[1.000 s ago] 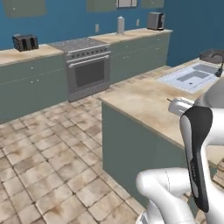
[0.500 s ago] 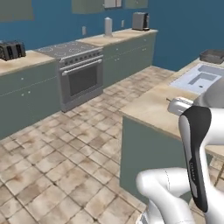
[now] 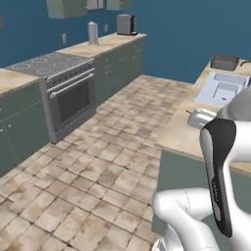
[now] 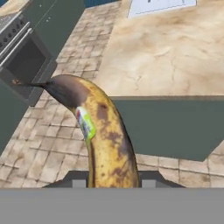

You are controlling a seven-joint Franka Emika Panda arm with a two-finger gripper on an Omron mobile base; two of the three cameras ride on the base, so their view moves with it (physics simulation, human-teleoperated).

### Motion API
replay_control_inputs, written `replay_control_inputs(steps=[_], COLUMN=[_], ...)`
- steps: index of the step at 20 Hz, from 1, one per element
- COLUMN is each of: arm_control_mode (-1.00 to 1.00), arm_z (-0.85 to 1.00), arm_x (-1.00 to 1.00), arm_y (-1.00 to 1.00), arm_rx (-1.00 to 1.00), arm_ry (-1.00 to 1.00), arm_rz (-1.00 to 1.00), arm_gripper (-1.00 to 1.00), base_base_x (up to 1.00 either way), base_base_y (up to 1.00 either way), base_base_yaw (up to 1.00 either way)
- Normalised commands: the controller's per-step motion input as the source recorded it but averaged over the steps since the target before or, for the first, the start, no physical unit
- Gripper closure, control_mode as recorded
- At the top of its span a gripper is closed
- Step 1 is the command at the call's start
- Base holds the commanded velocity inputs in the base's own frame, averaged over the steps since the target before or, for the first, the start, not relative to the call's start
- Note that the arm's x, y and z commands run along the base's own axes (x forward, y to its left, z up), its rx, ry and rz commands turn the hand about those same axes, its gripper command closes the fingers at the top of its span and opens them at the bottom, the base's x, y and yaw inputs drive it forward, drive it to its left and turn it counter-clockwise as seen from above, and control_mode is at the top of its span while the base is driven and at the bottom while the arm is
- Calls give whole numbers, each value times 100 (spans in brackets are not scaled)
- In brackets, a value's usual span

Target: Pick up both bananas from the fridge and place them inside the tupperware on the counter.

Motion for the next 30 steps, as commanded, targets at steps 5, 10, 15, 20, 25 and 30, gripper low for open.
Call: replay_control_inputs(steps=[5,10,15,20,25,30], arm_control_mode=[100,100,100,100,100,100], arm_z=[0,0,0,0,0,0], arm_x=[0,0,0,0,0,0], arm_y=[0,0,0,0,0,0], arm_rx=[0,0,0,0,0,0], arm_ry=[0,0,0,0,0,0], arm_rz=[0,0,0,0,0,0], arm_gripper=[100,100,100,100,100,100], base_base_x=[63,64,69,76,93,97], base_base_y=[100,100,100,100,100,100], base_base_yaw=[-38,-40,-44,-50,-66,-70])
